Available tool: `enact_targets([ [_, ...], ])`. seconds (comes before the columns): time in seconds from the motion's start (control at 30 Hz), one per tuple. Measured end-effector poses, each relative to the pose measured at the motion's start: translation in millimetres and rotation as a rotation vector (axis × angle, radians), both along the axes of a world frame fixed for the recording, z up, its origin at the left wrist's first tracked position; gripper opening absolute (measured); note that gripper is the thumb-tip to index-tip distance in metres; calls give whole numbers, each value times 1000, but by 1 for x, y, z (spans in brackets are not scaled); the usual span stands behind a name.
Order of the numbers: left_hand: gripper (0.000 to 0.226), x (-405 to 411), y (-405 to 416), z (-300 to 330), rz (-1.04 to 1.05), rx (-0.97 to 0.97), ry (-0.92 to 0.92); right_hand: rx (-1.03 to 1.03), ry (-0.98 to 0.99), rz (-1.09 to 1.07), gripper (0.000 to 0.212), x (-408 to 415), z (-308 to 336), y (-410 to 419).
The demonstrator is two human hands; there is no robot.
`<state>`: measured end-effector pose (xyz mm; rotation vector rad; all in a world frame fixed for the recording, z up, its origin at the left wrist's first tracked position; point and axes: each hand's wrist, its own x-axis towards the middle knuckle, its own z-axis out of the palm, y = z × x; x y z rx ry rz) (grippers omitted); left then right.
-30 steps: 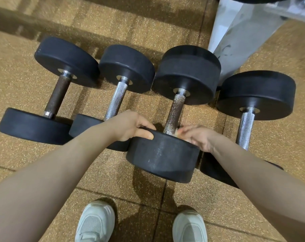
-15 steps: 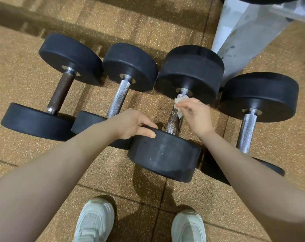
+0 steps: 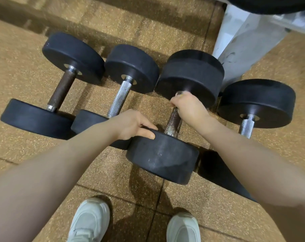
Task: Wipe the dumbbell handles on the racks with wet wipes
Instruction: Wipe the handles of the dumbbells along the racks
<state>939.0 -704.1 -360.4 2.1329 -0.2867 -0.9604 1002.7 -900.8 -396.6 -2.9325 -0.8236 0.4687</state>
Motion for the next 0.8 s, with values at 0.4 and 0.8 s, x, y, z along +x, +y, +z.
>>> enact_targets([
  [0.4, 34, 1, 0, -1, -16, -19, -40, 170, -19, -155, 37, 9, -1, -3],
  [0.8, 34, 0, 2, -3, -2, -30, -18, 565, 442, -266, 21, -40, 4, -19],
])
